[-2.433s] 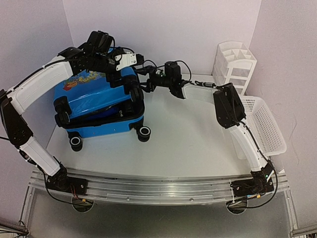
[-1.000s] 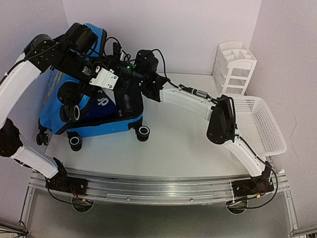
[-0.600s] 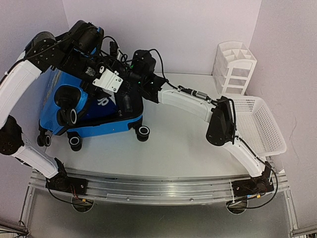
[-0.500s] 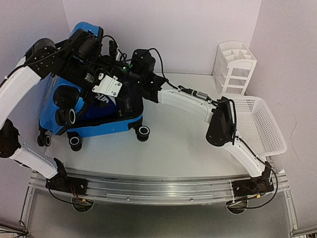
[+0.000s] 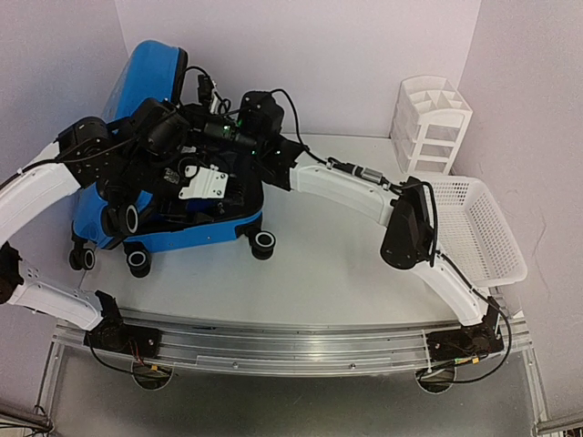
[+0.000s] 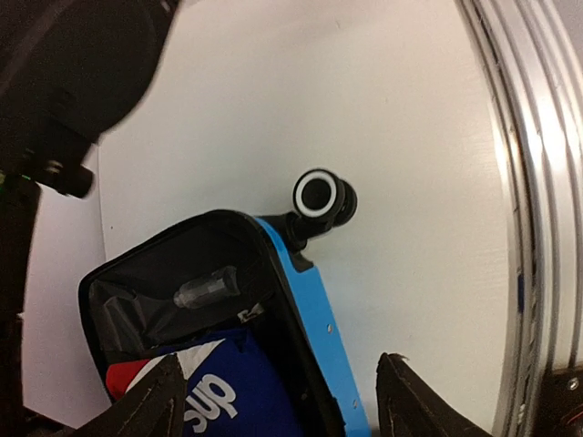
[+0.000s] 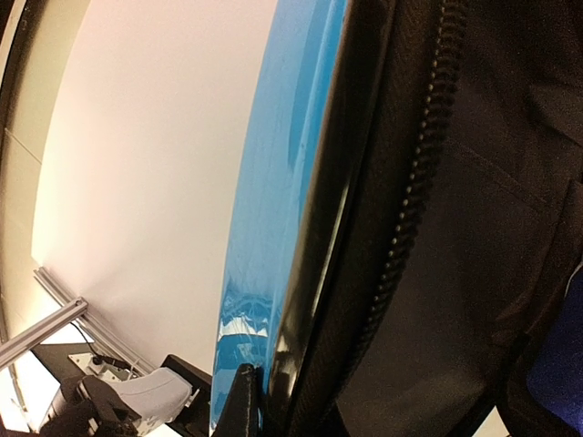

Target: Open, take out, and arrange the luggage

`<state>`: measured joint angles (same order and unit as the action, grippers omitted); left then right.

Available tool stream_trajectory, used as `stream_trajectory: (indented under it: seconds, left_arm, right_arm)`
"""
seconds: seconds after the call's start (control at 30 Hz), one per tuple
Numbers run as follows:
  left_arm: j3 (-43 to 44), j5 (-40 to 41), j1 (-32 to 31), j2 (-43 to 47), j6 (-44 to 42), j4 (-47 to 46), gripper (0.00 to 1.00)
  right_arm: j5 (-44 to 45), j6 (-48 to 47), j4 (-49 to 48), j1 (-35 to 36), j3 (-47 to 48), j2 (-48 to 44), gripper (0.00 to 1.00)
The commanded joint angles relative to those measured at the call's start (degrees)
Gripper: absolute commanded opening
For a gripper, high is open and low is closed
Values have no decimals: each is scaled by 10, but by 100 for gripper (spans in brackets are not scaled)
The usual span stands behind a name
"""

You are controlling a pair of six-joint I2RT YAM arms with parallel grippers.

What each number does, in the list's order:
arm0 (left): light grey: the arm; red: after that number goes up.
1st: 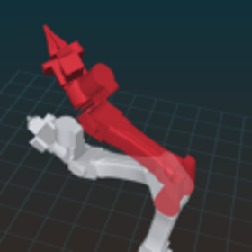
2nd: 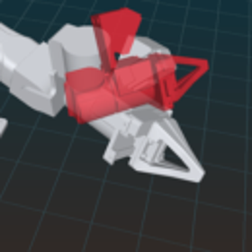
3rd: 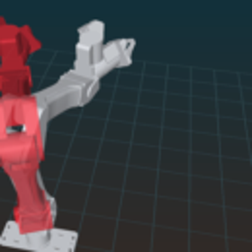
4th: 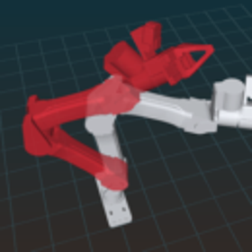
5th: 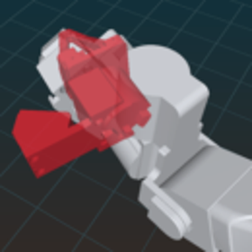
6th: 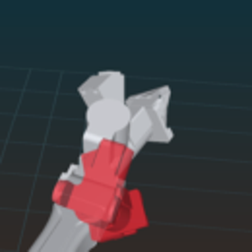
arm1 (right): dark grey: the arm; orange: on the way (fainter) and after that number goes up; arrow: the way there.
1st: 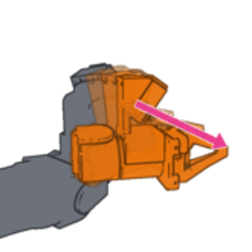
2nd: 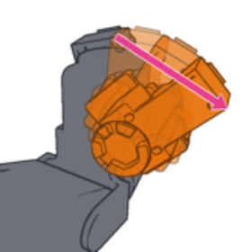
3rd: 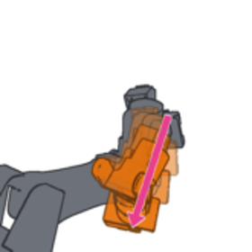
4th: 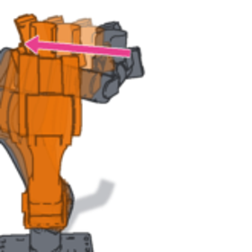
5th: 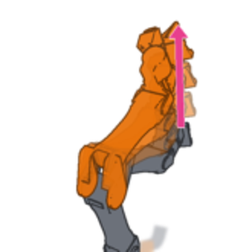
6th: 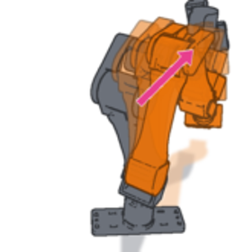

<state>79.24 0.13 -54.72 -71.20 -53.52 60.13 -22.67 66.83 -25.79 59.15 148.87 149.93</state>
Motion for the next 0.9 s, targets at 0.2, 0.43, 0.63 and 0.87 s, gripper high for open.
stream_trajectory:
  seconds: [0.2,0.43,0.63,0.87]
  left_arm:
    - [-106,165,-1,73,-192,-81,71]
    - [-134,266,0,103,-292,-115,71]
    - [-157,328,30,153,-406,-132,71]
    - [-145,335,111,158,-475,-199,70]
  right_arm:
    - [8,-103,39,0,-22,-39,0]
    - [12,-115,40,0,-52,-54,0]
    - [29,-153,53,0,-94,-85,15]
    - [38,-160,71,-9,-89,-84,47]
